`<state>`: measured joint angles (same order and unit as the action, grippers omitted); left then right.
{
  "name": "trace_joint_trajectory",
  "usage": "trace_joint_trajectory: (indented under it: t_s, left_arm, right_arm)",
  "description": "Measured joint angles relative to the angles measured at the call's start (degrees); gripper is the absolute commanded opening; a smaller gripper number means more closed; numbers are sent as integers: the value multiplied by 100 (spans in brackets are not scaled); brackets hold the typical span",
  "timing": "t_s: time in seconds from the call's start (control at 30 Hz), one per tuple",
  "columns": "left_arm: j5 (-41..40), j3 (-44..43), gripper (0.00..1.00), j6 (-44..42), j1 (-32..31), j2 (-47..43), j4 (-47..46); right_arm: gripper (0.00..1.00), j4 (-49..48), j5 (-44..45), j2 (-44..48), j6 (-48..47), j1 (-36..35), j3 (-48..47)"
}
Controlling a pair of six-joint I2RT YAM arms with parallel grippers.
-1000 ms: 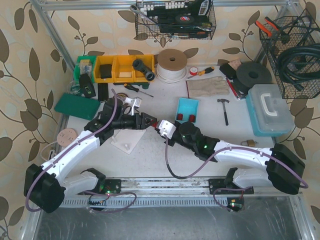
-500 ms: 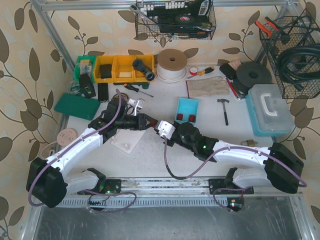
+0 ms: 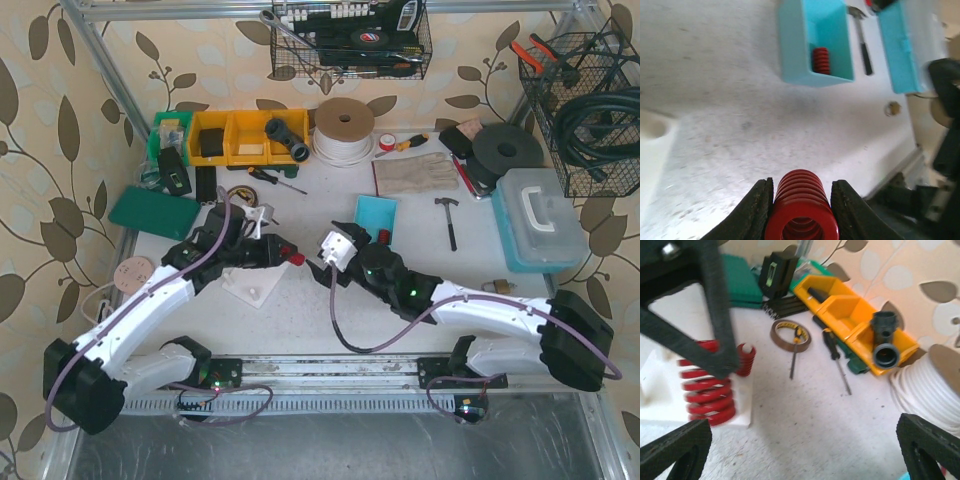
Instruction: Install the large spring
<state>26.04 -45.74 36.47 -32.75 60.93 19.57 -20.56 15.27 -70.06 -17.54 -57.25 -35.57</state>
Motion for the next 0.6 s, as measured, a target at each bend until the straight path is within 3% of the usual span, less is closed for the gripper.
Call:
trace_joint_trajectory:
  t_s: [0.4,0.6]
  left_arm:
    - [-3241,-234,0,-46,0,-1185,2055]
    - [-4415,-264,0,186,0,-1268,2813]
  right_arm:
    - [99,678,756,584,1217,1102,-9]
    - [99,785,774,852,1604,1482,48]
